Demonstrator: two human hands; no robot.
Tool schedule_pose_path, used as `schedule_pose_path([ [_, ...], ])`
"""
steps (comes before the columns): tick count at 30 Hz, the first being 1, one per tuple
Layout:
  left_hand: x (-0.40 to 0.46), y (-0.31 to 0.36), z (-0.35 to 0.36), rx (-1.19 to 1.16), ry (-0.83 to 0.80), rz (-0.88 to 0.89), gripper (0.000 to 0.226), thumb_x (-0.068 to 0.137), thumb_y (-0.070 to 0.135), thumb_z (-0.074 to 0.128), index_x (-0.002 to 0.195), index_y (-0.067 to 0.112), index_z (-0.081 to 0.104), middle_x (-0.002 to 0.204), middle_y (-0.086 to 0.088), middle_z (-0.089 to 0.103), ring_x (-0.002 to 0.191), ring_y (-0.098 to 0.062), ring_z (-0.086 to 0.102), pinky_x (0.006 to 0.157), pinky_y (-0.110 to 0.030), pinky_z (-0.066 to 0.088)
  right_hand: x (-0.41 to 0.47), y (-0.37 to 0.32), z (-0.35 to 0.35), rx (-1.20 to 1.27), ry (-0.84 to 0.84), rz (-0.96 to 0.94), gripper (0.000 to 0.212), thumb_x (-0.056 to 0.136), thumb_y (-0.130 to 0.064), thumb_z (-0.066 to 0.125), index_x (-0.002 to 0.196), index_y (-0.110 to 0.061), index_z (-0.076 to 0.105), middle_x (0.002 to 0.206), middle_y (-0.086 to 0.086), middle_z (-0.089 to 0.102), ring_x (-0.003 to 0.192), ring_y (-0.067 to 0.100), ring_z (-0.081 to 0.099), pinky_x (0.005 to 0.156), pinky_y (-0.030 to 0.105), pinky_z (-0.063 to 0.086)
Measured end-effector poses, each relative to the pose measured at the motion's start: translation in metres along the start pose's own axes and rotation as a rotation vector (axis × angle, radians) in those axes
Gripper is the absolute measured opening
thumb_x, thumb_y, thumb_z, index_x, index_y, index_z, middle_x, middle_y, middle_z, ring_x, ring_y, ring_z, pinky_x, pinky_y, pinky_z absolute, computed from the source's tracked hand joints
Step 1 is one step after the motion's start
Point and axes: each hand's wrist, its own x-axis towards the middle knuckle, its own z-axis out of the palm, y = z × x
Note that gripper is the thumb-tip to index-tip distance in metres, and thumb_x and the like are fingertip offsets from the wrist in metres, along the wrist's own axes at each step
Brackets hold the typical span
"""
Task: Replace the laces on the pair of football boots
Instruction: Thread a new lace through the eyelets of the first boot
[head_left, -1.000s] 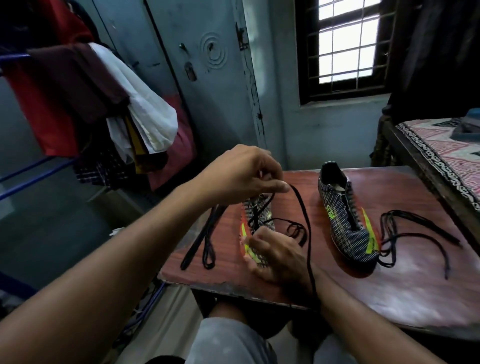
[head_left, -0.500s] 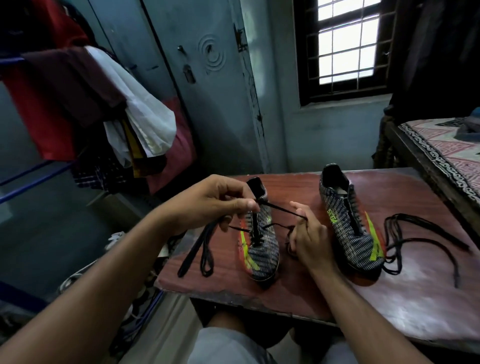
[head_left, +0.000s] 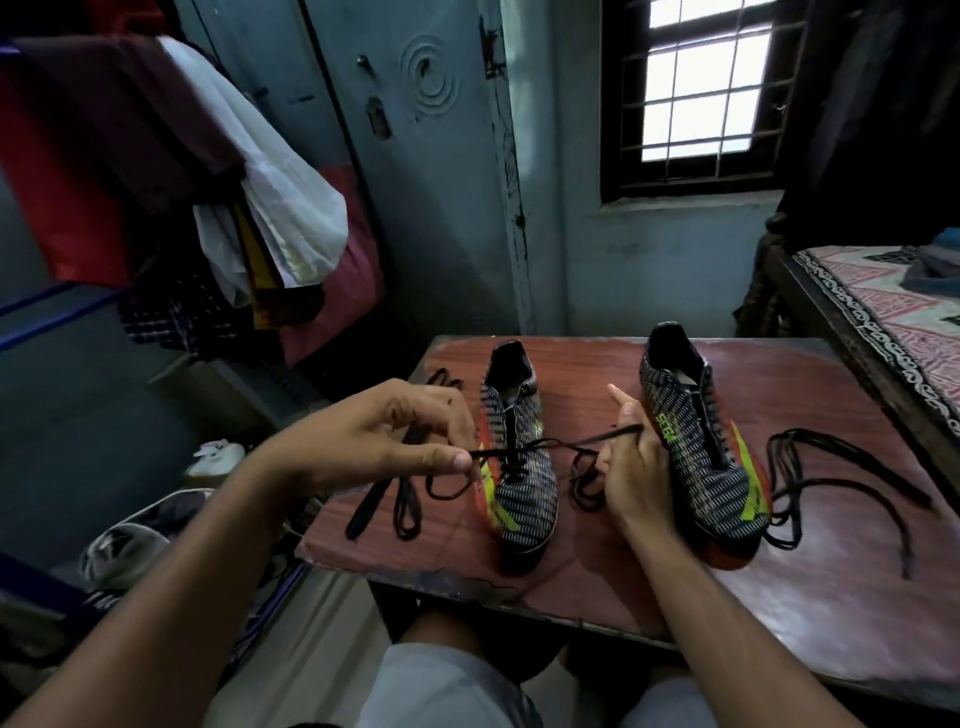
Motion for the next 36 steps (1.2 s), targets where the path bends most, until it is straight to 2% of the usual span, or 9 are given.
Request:
schedule_pose_path([
  [3,-0.004,-0.018,0.005,-0.02,-0.029,-0.015,0.009,0.094,0.009,0.072,0.086,0.007,0.076,0.096,-0.004,0.065,0.091,-0.018,0.064,0.087,-0.03,0.048,-0.006,-0.007,-0.002,-0.011,-0.024,-0.125,0.044,0.113,-0.03,0.028,0.138,-0.02,0.062,0.101,-0.004,0.07,0.08,-0.015,0.059,0.079,0.004,0.041],
  [5,-0.007,-0.029,0.01,-0.046,-0.055,-0.028,0.009,0.094,0.009,0.072,0.088,0.007,0.078,0.097,-0.003,0.065,0.092,-0.014,0.065,0.087,-0.023,0.047,-0.009,-0.008,-0.001,-0.022,-0.048,-0.229,0.051,0.11,-0.037,0.027,0.135,-0.014,0.065,0.125,-0.007,0.066,0.109,-0.013,0.056,0.094,0.002,0.035],
  [9,0.0,-0.058,0.028,0.059,0.123,-0.017,0.006,0.097,0.023,0.072,0.098,0.026,0.078,0.099,0.005,0.067,0.094,-0.013,0.067,0.085,-0.023,0.049,-0.008,0.0,0.002,-0.039,-0.076,-0.357,0.042,0.109,-0.032,0.033,0.116,-0.014,0.07,0.101,-0.004,0.066,0.092,0.002,0.062,0.086,0.018,0.045],
  [15,0.04,-0.125,0.079,0.201,0.453,-0.069,0.041,0.091,0.028,0.069,0.131,0.032,0.065,0.12,0.011,0.059,0.108,-0.006,0.063,0.095,-0.035,0.054,-0.006,0.001,0.004,-0.065,-0.105,-0.372,0.027,0.107,-0.022,0.047,0.115,-0.013,0.072,0.093,-0.007,0.066,0.08,0.011,0.064,0.075,0.023,0.048],
  [19,0.066,-0.14,0.093,0.233,0.615,-0.114,0.039,0.087,0.032,0.076,0.126,0.03,0.069,0.116,0.009,0.058,0.109,-0.005,0.057,0.098,-0.018,0.043,0.007,0.005,0.015,-0.033,-0.17,-0.31,0.021,0.102,-0.02,0.059,0.117,-0.028,0.073,0.091,-0.006,0.073,0.078,0.011,0.07,0.072,0.027,0.055],
  [22,0.092,-0.147,0.095,0.253,0.683,-0.11,0.037,0.084,0.025,0.081,0.12,0.026,0.073,0.111,0.006,0.057,0.104,-0.007,0.056,0.093,-0.007,0.037,0.031,0.003,0.023,-0.048,-0.193,-0.311,0.026,0.1,-0.02,0.064,0.12,-0.035,0.07,0.093,-0.008,0.076,0.079,0.009,0.074,0.072,0.031,0.06],
  [25,0.12,-0.153,0.086,0.241,0.71,-0.159,0.036,0.08,0.03,0.079,0.115,0.028,0.074,0.107,0.007,0.055,0.1,-0.011,0.058,0.092,-0.024,0.047,0.06,-0.009,0.025,-0.122,-0.165,-0.356,0.029,0.098,-0.01,0.068,0.125,-0.02,0.066,0.093,-0.011,0.077,0.082,0.006,0.075,0.078,0.031,0.062],
  [29,0.134,-0.161,0.086,0.189,0.74,-0.181,0.043,0.075,0.047,0.063,0.114,0.03,0.072,0.104,0.004,0.052,0.1,-0.016,0.058,0.093,-0.034,0.05,0.065,0.001,0.031,-0.221,-0.128,-0.417,0.011,0.092,-0.017,0.074,0.102,-0.022,0.075,0.094,-0.011,0.076,0.088,0.001,0.072,0.081,0.035,0.06],
  [36,0.134,-0.176,0.088,0.144,0.762,-0.089,0.043,0.078,0.04,0.067,0.12,0.035,0.076,0.104,0.008,0.049,0.097,-0.008,0.053,0.09,-0.01,0.04,0.064,0.011,0.03,-0.287,-0.141,-0.449,0.012,0.085,-0.007,0.079,0.092,-0.017,0.078,0.09,-0.01,0.072,0.086,0.0,0.066,0.08,0.014,0.051],
])
